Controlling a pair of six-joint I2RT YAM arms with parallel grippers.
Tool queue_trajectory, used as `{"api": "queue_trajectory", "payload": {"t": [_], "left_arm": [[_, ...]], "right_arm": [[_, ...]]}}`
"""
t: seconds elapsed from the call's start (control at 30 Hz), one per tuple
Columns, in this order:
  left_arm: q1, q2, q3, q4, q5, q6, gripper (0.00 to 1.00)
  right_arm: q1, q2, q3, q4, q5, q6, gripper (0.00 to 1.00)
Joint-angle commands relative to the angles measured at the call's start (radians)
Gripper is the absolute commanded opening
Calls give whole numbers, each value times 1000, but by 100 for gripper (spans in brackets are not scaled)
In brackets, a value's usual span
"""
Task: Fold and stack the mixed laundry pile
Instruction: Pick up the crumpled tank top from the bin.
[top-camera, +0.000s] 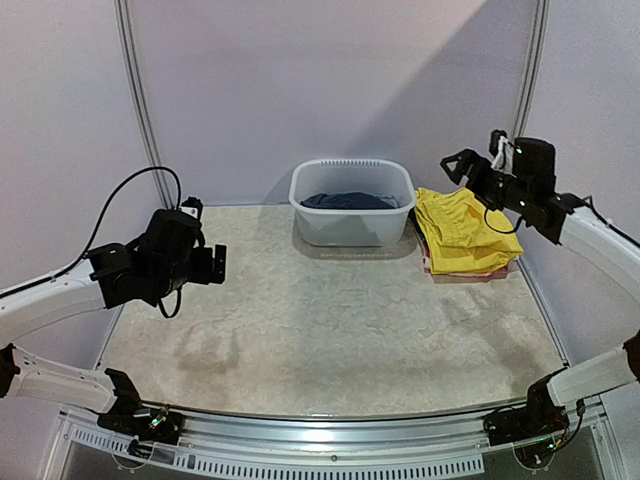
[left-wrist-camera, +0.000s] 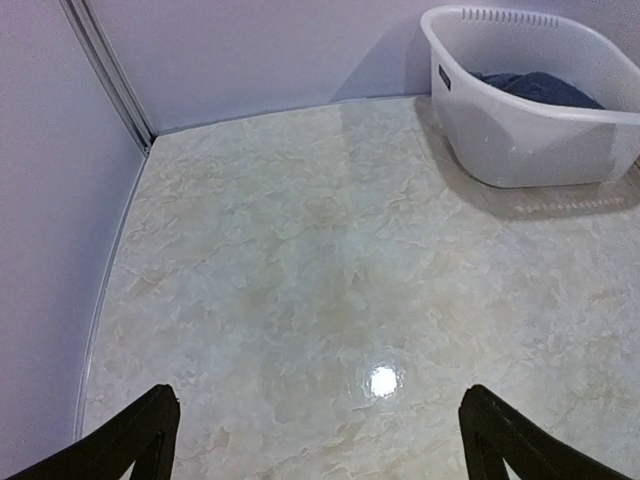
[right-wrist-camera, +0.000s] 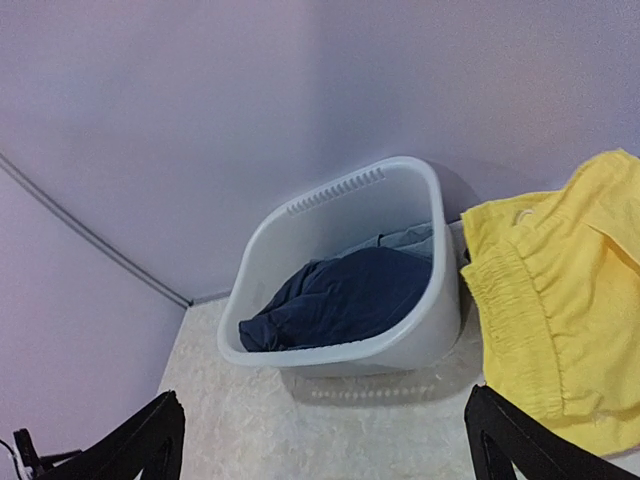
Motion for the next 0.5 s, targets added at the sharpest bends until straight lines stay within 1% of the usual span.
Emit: {"api": "queue_trajectory", "payload": {"t": [0.0, 0.03, 0.07, 0.1, 0.23, 0.47], "left_arm": [[11, -79, -46, -57, -10, -33, 100], [11, -105, -57, -58, -9, -37, 100], [12, -116, -70, -61, -10, -43, 100], [13, -138, -88, -58, -12, -43, 100], [13, -179, -129, -58, -30, -47, 99], [16, -166, -135, -40, -43, -31, 100]], "right_arm": [[73, 222, 259, -195, 7, -174, 99], [81, 284, 349, -232, 4, -193, 99], [90, 329, 390, -264, 4, -209, 99], [99, 401, 475, -296, 3, -238, 99], [120, 605, 708, -410, 24, -296, 99], [130, 944, 1113, -582, 58, -372, 99]]}}
